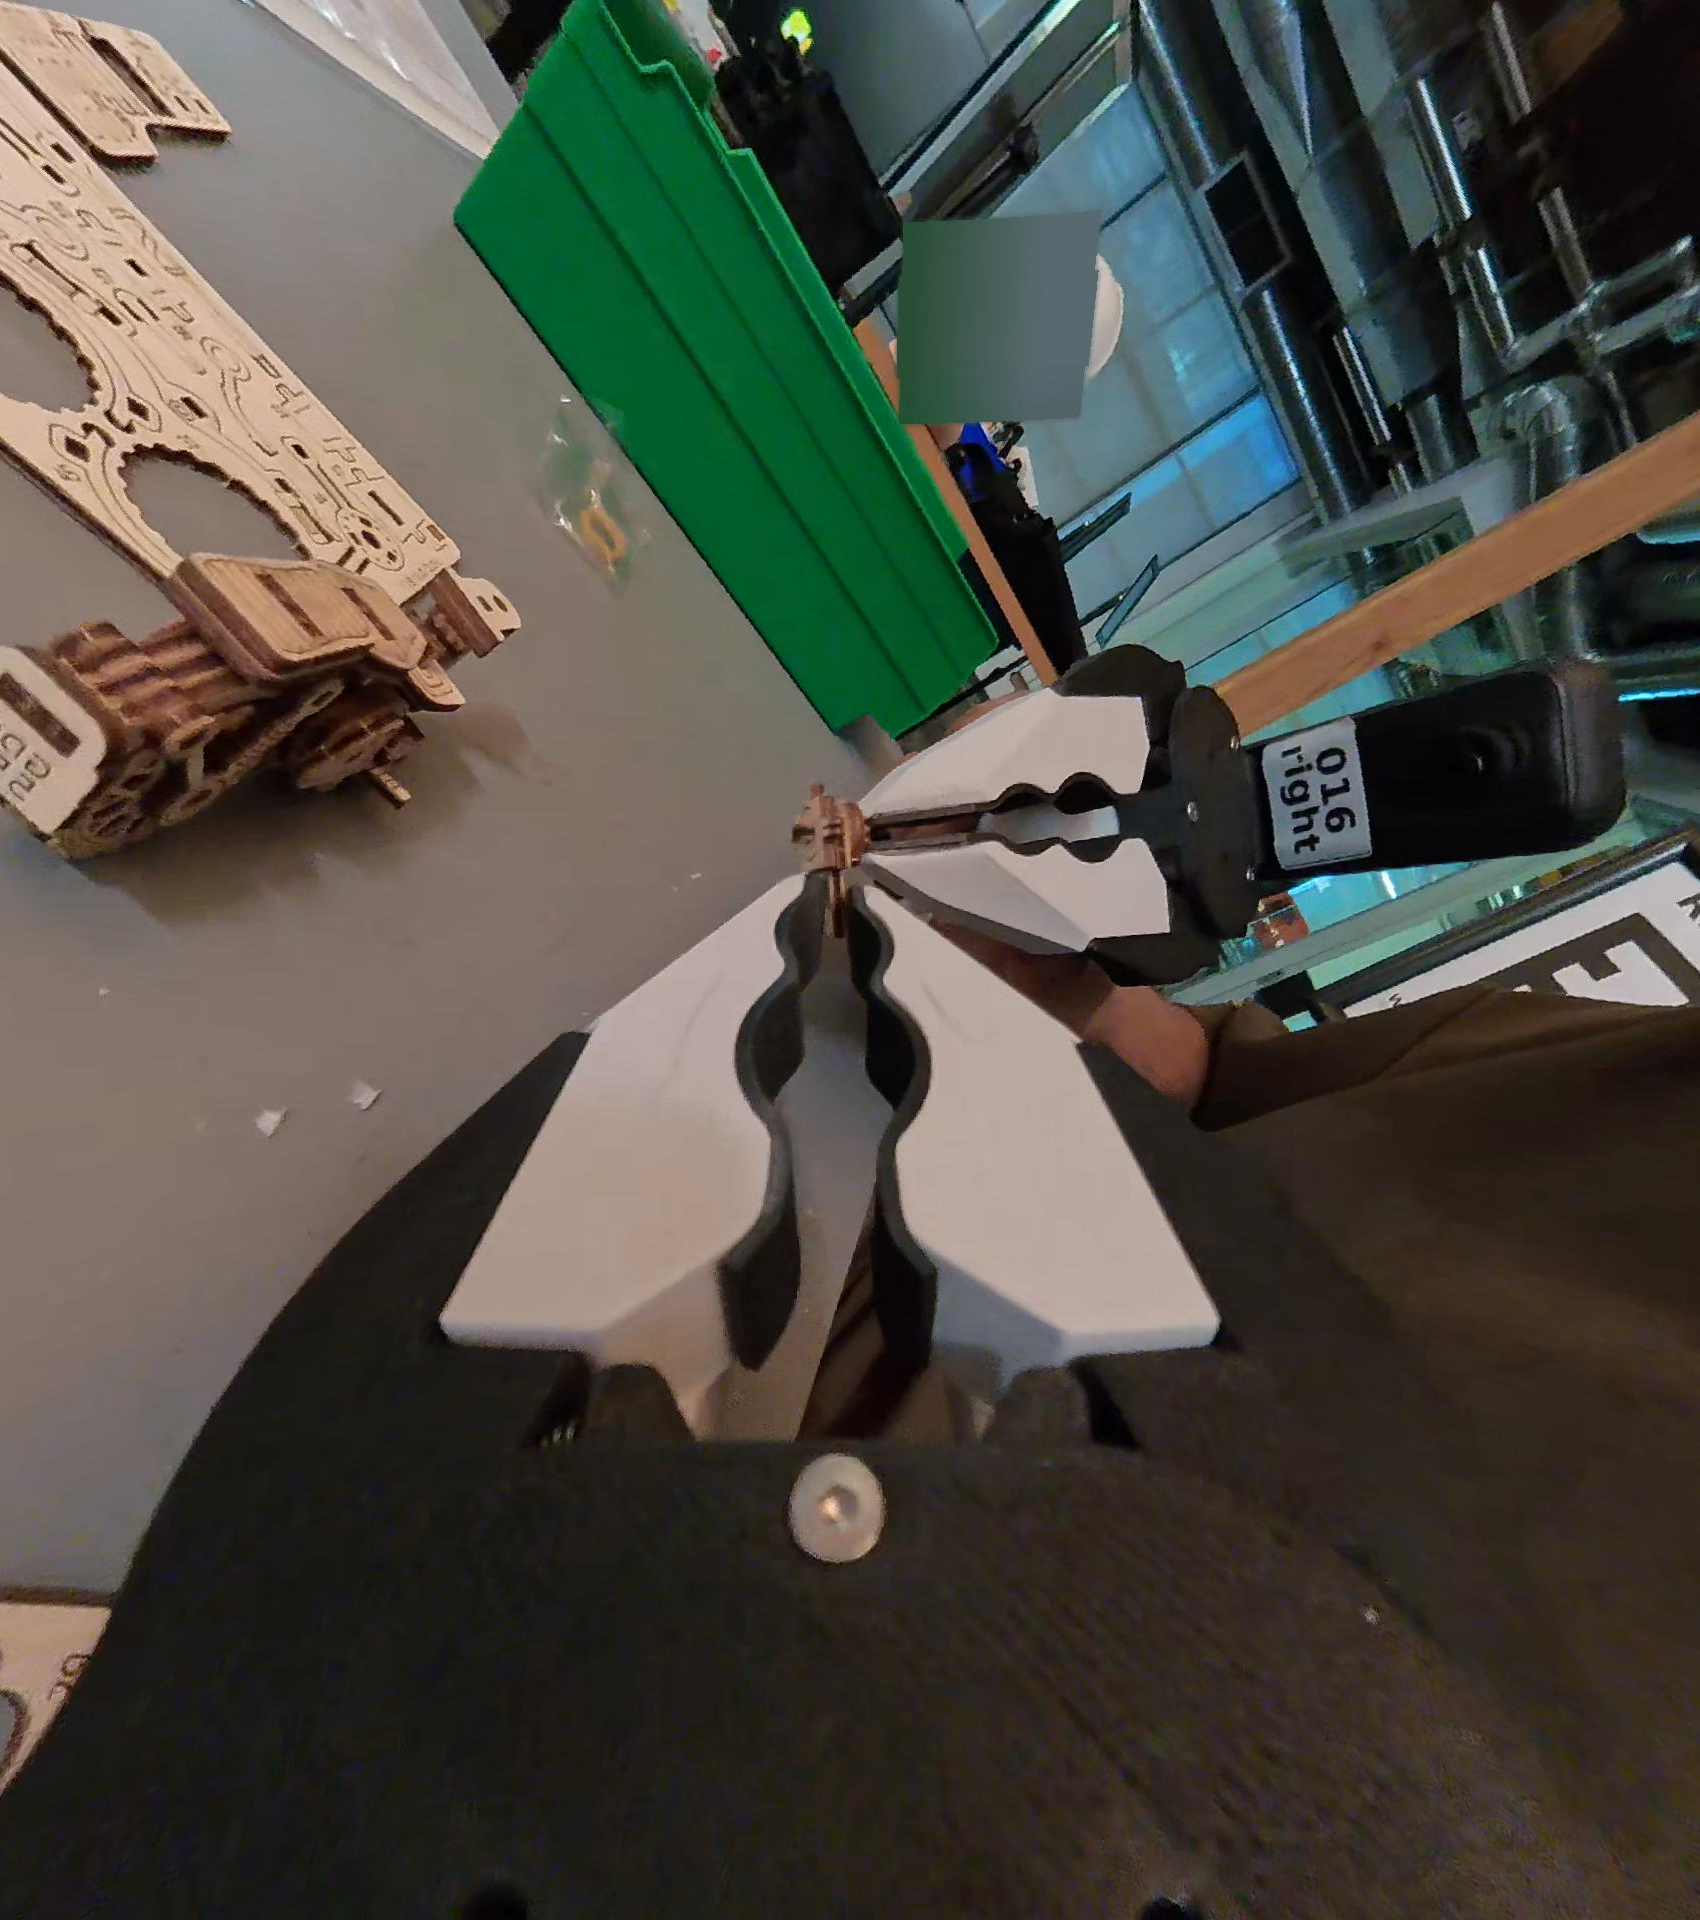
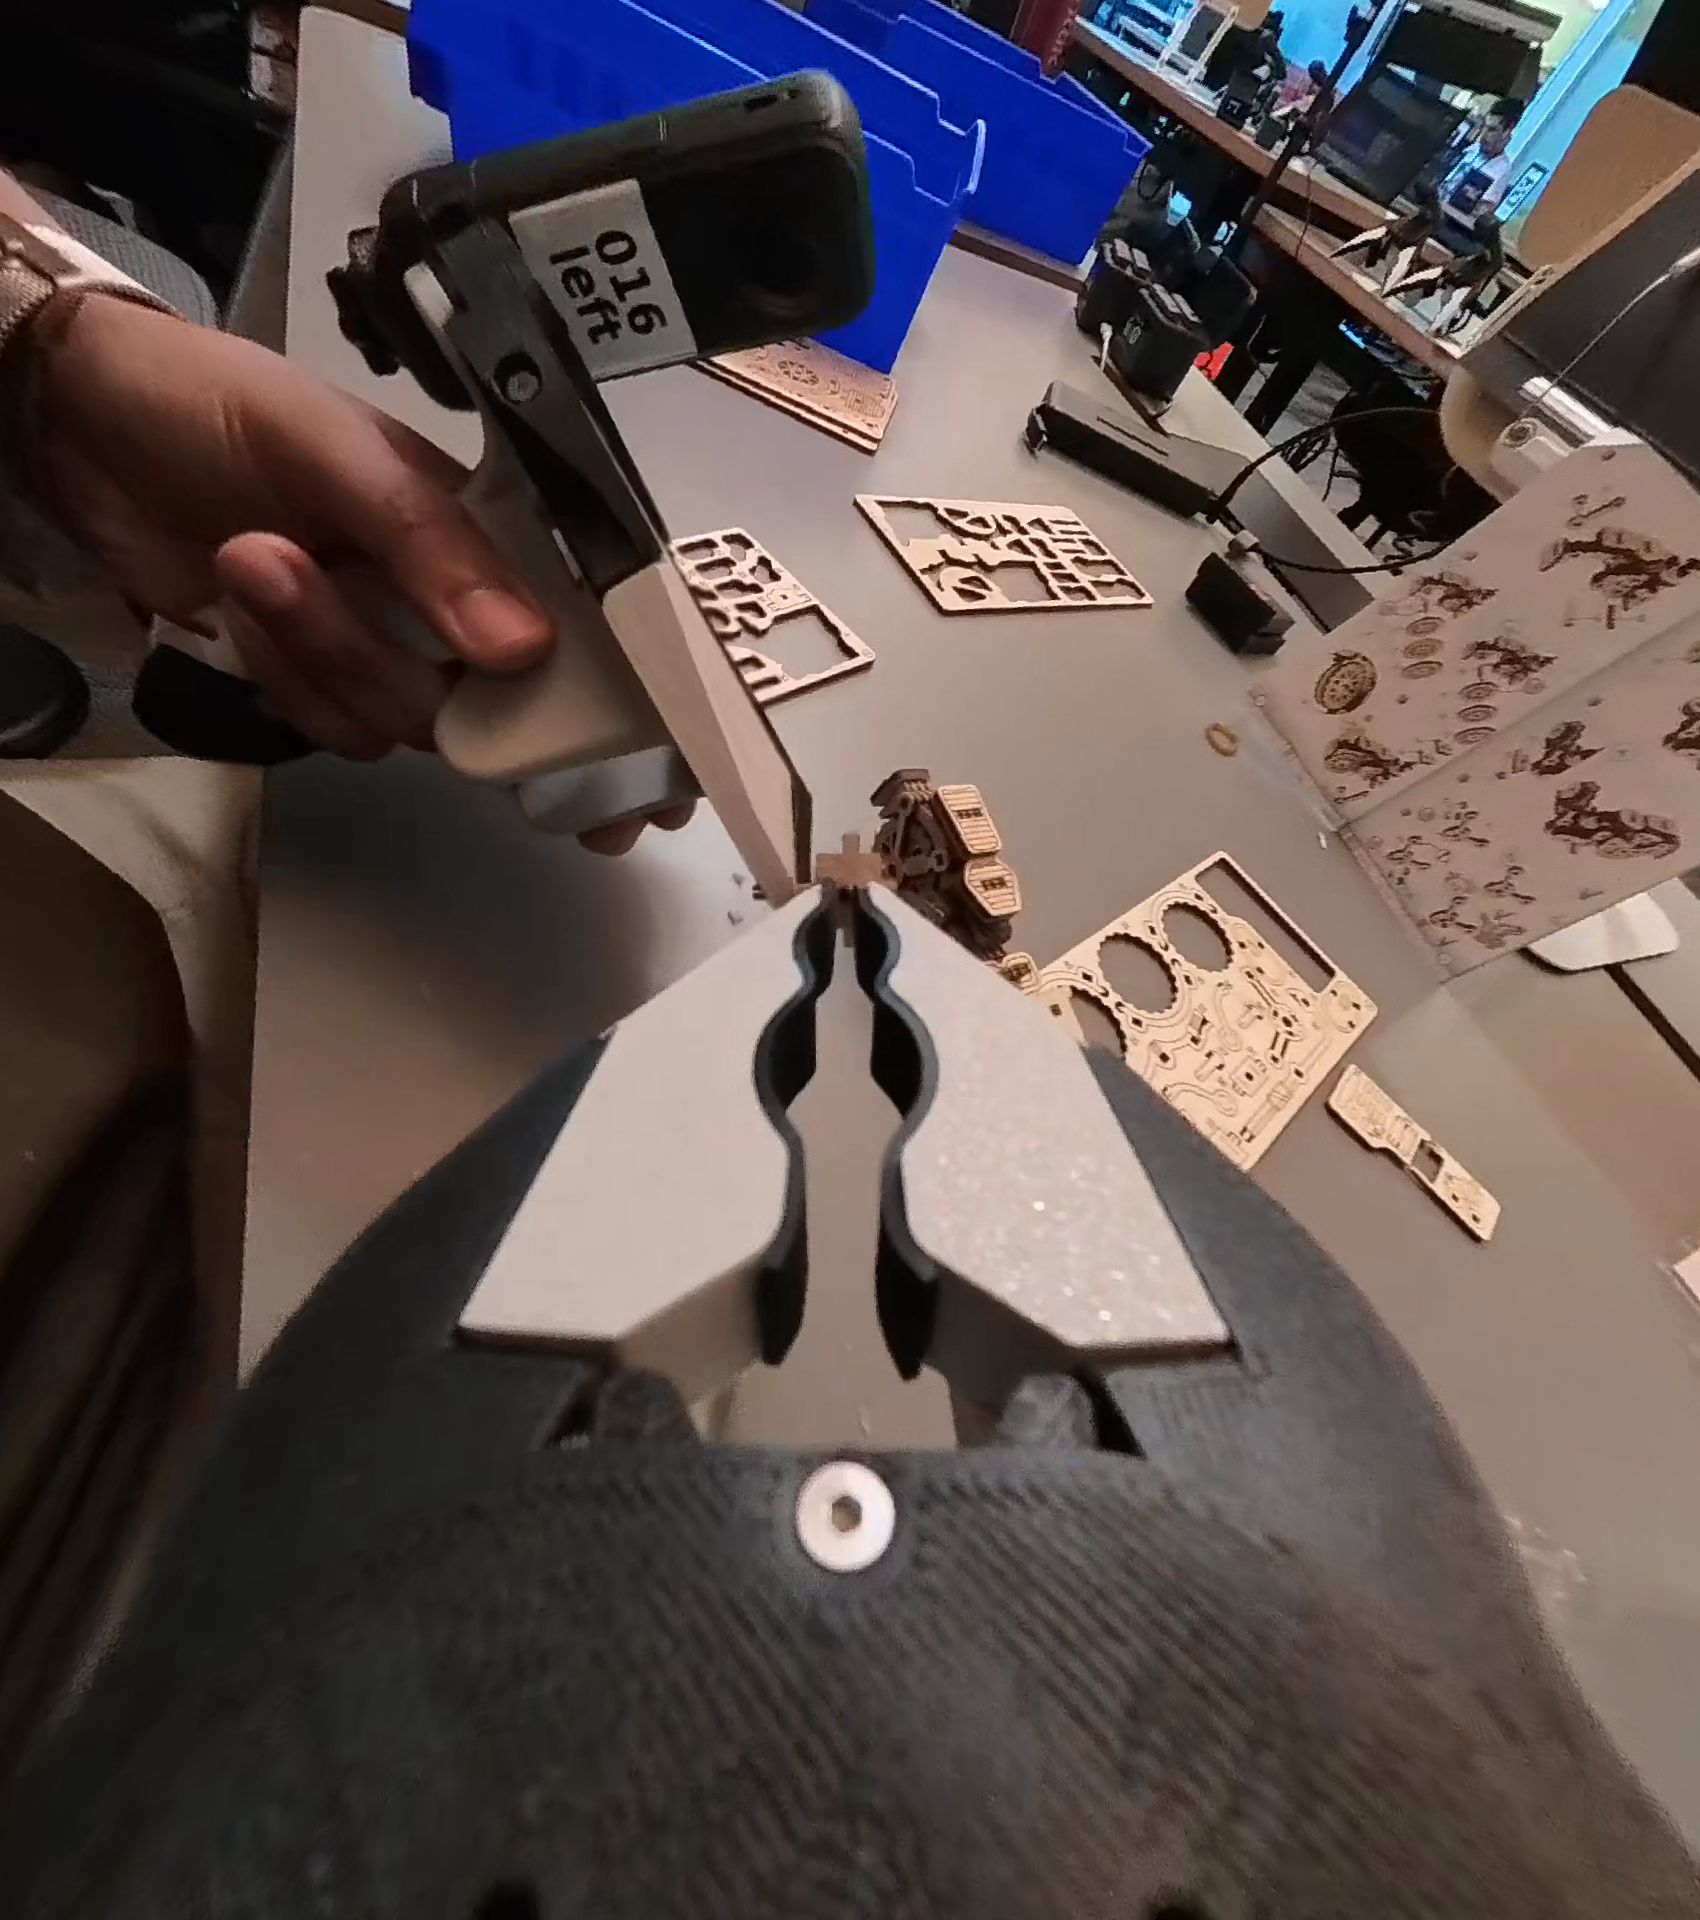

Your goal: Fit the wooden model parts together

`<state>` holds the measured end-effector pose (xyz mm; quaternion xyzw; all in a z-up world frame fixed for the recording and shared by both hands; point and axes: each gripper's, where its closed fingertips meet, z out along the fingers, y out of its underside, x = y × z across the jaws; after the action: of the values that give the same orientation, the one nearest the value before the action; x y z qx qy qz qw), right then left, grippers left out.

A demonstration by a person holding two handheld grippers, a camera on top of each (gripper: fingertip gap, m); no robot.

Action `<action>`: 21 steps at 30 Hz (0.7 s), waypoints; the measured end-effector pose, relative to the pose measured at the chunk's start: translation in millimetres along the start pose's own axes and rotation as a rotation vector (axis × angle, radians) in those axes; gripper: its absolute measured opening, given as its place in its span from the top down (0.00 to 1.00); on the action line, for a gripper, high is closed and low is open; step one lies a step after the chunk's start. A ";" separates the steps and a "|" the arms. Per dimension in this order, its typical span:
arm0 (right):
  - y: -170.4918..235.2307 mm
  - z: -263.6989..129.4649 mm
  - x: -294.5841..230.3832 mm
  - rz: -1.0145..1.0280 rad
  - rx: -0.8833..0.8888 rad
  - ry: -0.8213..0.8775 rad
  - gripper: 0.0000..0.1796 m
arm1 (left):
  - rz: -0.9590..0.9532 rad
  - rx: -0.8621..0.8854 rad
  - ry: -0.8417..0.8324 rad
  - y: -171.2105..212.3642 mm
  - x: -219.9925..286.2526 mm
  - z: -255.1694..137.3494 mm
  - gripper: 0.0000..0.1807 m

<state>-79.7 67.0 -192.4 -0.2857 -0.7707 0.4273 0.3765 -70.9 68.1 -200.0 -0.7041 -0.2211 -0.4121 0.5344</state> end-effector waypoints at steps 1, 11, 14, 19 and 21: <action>0.7 -0.1 0.1 -0.004 -0.005 0.002 1.00 | 0.009 -0.006 -0.001 1.1 0.4 0.4 0.99; 5.2 -2.6 1.6 0.055 -0.005 -0.021 1.00 | 0.060 -0.037 0.012 6.7 1.9 0.2 0.88; 6.0 -2.3 1.1 0.070 -0.003 -0.031 1.00 | 0.087 -0.049 -0.001 7.8 -0.5 0.0 0.88; 7.0 -0.4 0.4 0.107 0.003 -0.051 1.00 | 0.101 -0.064 0.001 9.7 -1.7 0.5 0.89; 6.6 1.1 1.3 0.141 0.009 -0.060 1.00 | 0.103 -0.063 0.002 9.8 -1.7 0.6 0.89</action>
<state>-80.5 70.6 -198.1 -0.3249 -0.7575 0.4647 0.3237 -64.3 65.6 -207.0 -0.7307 -0.1710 -0.3913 0.5327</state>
